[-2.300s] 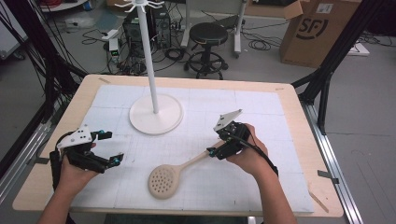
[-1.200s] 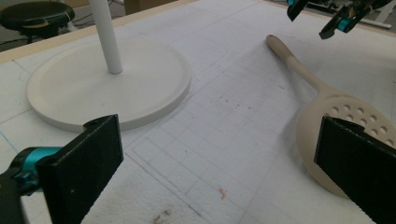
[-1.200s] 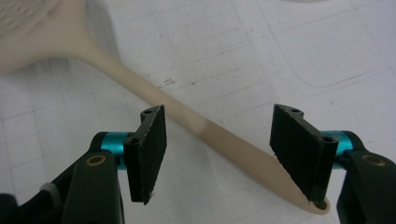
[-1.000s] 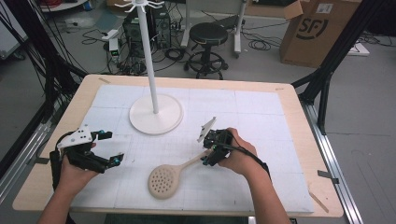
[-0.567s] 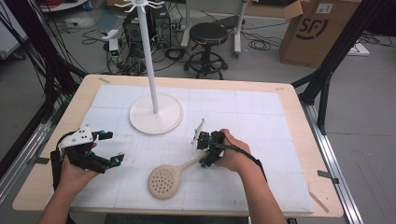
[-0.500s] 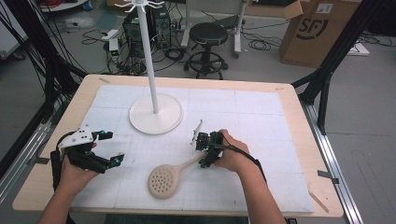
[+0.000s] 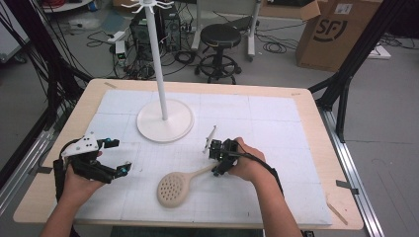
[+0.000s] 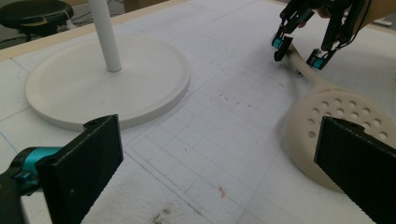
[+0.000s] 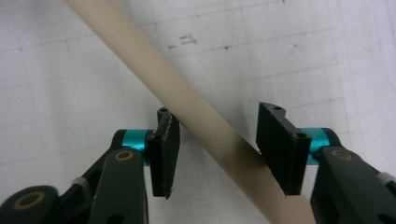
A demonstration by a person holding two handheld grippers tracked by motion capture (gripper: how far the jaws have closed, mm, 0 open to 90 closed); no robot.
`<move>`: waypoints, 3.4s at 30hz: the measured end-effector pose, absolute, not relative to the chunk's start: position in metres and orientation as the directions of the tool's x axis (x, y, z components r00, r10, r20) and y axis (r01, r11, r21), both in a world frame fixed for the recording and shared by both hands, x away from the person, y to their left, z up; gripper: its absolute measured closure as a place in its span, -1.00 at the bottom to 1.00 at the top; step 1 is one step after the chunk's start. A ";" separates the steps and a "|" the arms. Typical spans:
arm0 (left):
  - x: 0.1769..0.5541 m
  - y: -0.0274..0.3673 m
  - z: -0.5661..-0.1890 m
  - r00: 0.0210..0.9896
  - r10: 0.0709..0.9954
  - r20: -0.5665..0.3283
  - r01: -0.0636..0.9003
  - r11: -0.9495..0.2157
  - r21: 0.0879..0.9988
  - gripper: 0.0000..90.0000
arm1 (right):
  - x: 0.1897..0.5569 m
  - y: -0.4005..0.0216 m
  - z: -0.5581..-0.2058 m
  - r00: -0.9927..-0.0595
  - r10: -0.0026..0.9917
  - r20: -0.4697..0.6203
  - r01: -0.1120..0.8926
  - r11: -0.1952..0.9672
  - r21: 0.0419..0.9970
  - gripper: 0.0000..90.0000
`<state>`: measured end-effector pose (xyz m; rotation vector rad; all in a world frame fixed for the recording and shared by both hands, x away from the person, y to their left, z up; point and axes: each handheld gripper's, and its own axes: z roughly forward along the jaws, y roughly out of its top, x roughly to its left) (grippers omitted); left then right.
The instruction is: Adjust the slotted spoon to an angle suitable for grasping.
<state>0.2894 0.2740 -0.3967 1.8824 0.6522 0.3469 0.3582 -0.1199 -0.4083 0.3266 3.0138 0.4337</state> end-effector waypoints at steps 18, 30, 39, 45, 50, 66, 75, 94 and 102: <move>0.290 0.273 -0.397 0.808 0.586 -0.056 0.277 -0.294 0.915 -0.96 | 0.350 -0.131 -0.403 -0.976 0.217 -0.020 0.198 0.922 0.332 0.49; 0.290 0.273 -0.398 0.808 0.586 -0.054 0.277 -0.298 0.913 -0.96 | 0.345 -0.130 -0.407 -0.982 0.186 0.032 0.187 0.931 0.315 0.41; 0.290 0.272 -0.398 0.808 0.587 -0.056 0.281 -0.299 0.912 -0.96 | 0.338 -0.122 -0.403 -0.987 0.148 0.065 0.162 0.916 0.368 0.18; 0.291 0.271 -0.398 0.809 0.586 -0.053 0.280 -0.306 0.910 -0.96 | 0.333 -0.111 -0.396 -0.993 0.105 0.058 0.120 0.901 0.417 0.17; 0.291 0.271 -0.399 0.809 0.586 -0.053 0.281 -0.305 0.910 -0.96 | 0.332 -0.099 -0.395 -0.995 0.080 0.053 0.095 0.900 0.426 0.17; 0.291 0.273 -0.399 0.808 0.587 -0.052 0.280 -0.305 0.910 -0.96 | 0.340 -0.104 -0.382 -0.974 0.201 -0.102 0.131 0.873 0.470 0.74; 0.291 0.272 -0.399 0.807 0.588 -0.050 0.282 -0.310 0.908 -0.96 | 0.353 -0.107 -0.385 -0.953 0.284 -0.101 0.201 0.848 0.490 0.73; 0.290 0.273 -0.399 0.808 0.588 -0.049 0.280 -0.308 0.909 -0.96 | 0.357 -0.116 -0.386 -0.939 0.336 -0.078 0.252 0.823 0.509 0.24; 0.291 0.272 -0.399 0.807 0.589 -0.049 0.283 -0.312 0.907 -0.96 | 0.351 -0.144 -0.381 -0.927 0.369 -0.067 0.279 0.799 0.533 0.17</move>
